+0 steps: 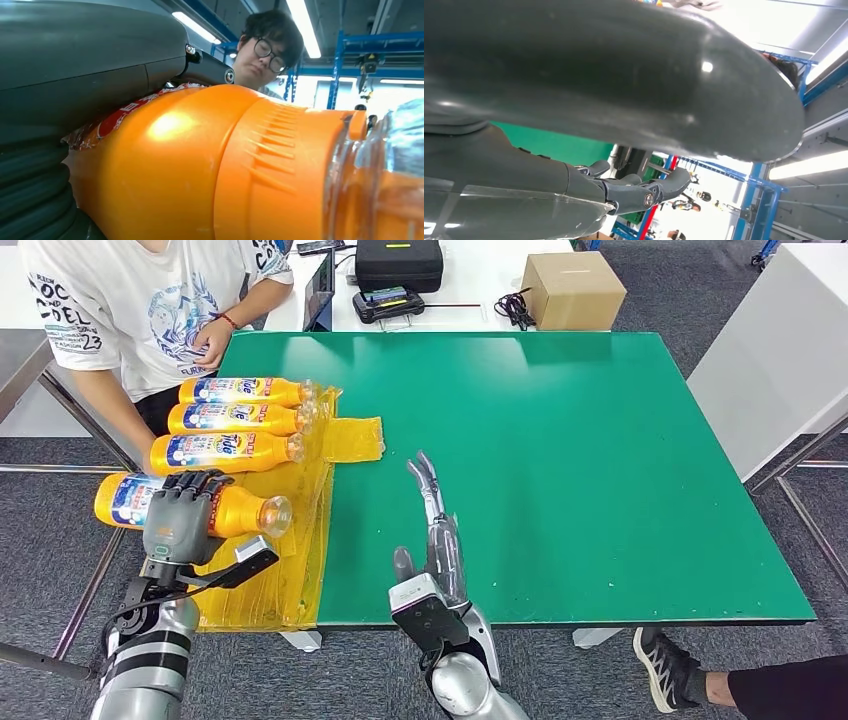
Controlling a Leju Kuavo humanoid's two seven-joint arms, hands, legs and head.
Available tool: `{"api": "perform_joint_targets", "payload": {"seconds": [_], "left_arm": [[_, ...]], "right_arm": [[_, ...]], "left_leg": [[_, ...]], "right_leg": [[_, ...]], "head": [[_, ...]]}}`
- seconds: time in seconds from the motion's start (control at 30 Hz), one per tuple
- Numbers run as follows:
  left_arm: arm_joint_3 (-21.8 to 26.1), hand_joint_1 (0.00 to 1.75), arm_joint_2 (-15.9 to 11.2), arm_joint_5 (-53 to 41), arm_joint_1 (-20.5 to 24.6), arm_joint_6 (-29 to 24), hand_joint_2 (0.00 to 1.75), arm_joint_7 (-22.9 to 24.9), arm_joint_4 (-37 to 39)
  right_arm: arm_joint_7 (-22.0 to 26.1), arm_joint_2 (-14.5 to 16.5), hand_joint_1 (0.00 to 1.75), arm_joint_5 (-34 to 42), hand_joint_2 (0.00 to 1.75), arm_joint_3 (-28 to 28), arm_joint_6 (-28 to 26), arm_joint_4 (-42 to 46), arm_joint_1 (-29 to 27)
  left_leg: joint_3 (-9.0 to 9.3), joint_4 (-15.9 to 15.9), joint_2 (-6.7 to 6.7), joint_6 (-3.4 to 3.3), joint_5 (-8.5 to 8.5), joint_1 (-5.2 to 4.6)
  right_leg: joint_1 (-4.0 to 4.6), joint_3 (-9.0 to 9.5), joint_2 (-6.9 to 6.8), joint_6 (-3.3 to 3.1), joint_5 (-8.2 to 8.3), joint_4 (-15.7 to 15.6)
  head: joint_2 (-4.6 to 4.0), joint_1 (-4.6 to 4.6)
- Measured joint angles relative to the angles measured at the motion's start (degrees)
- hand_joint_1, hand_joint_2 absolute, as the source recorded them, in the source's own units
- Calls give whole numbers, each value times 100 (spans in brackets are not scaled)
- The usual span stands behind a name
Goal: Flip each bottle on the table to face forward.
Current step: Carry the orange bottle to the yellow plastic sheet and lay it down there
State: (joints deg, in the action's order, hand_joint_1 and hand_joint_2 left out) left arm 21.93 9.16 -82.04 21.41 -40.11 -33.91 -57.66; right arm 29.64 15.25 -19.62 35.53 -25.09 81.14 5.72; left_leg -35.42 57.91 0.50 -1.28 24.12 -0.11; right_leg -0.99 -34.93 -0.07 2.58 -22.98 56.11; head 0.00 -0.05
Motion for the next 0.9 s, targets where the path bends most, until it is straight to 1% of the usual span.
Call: {"api": "perform_joint_targets", "payload": {"seconds": [0.07, 0.1, 0.17, 0.2, 0.23, 0.27, 0.3, 0.4, 0.53, 0.67, 0.8, 0.9], "left_arm": [[-72, 175, -60, 109, 4, 0, 175, 262, 93], [-165, 175, -113, 231, 5, 14, 175, 504, 158], [-535, 175, -242, 533, 18, 74, 175, 1131, 283], [-767, 175, -327, 653, 34, 87, 175, 1372, 355], [-967, 175, -403, 689, 54, 84, 175, 1467, 439], [-1096, 175, -477, 659, 67, 58, 175, 1413, 539], [-1156, 175, -524, 588, 77, 39, 175, 1263, 646], [-1166, 175, -570, 436, 88, 19, 175, 946, 919], [-1169, 175, -574, 266, 120, 1, 175, 820, 1259], [-1269, 175, -560, -88, 200, 1, 175, 951, 1635], [-1568, 175, -562, -557, 276, -16, 175, 1275, 1912], [-1766, 175, -583, -613, 374, -31, 175, 1366, 2083]], "right_arm": [[1, -1, 0, 7, 0, 1, 7, 7, -1], [0, -2, 0, 9, 0, 1, 17, 11, -2], [-13, -4, 0, 23, 0, 8, 38, 20, -4], [-21, -7, 0, 31, 0, 16, 48, 25, -4], [-29, -10, 0, 36, 0, 26, 54, 29, -3], [-33, -13, 0, 38, 0, 35, 62, 32, -3], [-33, -14, 0, 38, 0, 40, 78, 33, -3], [-42, -15, 0, 50, 0, 49, 139, 34, -3], [-53, -17, 0, 58, 0, 63, 202, 34, 0], [-91, -17, 0, 73, 0, 75, 344, 33, 4], [-128, -17, 0, 132, 0, 79, 512, 22, 12], [-134, -17, 0, 146, 0, 86, 560, -2, 32]], "left_leg": [[1, 0, 0, 0, 0, 0], [1, 1, -2, 0, 0, 0], [-2, 1, -3, 0, 0, 2], [-3, 1, -3, 0, -1, 3], [-5, 0, -1, 0, -1, 3], [-5, -1, -1, 1, -1, 4], [-4, -1, -2, 1, -1, 4], [-5, -1, -5, 1, -1, 3], [-5, -1, -2, 1, -1, 2], [-5, -1, -2, 1, -1, 2], [-5, -1, 3, 1, -1, 2], [-3, -1, 7, 1, -1, 2]], "right_leg": [[0, 0, 0, 0, 0, 0], [1, -3, 1, 0, 0, 0], [2, -7, 1, -1, 1, 1], [3, -8, 1, -1, 1, 1], [3, -7, 1, -1, 1, 1], [3, -6, 1, -2, 1, 2], [3, -6, 1, -2, 0, 2], [2, -8, 2, -2, 1, 2], [2, -8, 1, -2, 0, 0], [2, -8, 1, -1, 1, 0], [2, -4, -1, -1, 1, 0], [2, 1, -4, -1, 1, 0]], "head": [[0, 0], [0, 0], [0, -2], [0, -2], [0, -2], [0, -1], [0, 0], [0, 2], [0, 0], [0, 0], [0, 1], [0, -1]]}}
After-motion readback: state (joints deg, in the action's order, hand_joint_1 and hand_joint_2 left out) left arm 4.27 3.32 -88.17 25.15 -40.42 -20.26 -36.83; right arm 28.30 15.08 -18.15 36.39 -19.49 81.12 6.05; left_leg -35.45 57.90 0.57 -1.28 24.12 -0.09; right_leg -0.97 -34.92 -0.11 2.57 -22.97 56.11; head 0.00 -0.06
